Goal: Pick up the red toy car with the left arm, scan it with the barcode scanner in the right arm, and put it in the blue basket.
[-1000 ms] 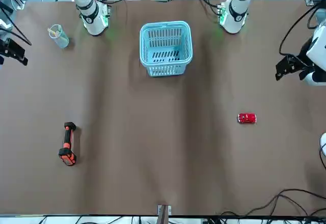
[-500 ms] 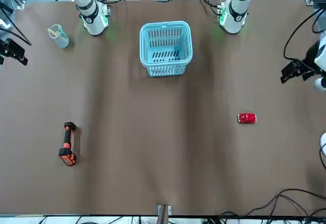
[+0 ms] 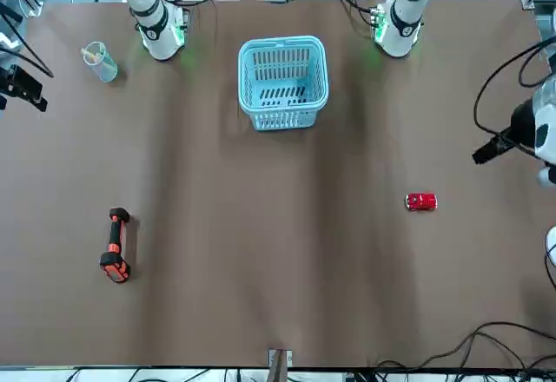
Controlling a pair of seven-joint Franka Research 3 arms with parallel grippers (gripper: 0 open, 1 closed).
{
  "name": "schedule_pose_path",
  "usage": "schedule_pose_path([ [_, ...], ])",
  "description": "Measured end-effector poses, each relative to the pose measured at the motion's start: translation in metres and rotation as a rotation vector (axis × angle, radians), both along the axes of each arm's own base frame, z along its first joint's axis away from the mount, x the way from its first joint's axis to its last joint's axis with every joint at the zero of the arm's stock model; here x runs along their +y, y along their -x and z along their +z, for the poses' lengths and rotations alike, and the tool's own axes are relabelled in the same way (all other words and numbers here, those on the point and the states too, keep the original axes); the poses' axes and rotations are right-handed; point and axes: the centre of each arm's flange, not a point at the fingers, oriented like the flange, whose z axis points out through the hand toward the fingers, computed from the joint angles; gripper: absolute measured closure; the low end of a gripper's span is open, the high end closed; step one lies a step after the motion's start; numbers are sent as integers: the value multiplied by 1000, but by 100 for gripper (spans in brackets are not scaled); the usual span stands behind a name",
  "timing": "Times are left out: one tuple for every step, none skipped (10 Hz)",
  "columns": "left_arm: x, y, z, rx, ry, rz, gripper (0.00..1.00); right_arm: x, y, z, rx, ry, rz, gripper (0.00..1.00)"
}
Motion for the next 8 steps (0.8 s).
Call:
schedule_pose_path([
  [0, -6, -10, 3, -3, 59, 0, 0, 0, 0, 0, 0, 0, 0],
  [0, -10, -21, 13, -6, 108, 0, 0, 0, 0, 0, 0, 0, 0],
  [5, -13, -29, 24, -10, 168, 0, 0, 0, 0, 0, 0, 0, 0],
  [16, -16, -37, 32, -16, 256, 0, 0, 0, 0, 0, 0, 0, 0],
  [26, -20, -49, 41, -24, 369, 0, 0, 0, 0, 0, 0, 0, 0],
  [33, -25, -68, 55, -27, 470, 0, 0, 0, 0, 0, 0, 0, 0],
  [36, -27, -92, 86, -30, 531, 0, 0, 0, 0, 0, 0, 0, 0],
  [35, -26, -116, 116, -31, 573, 0, 0, 0, 0, 0, 0, 0, 0],
])
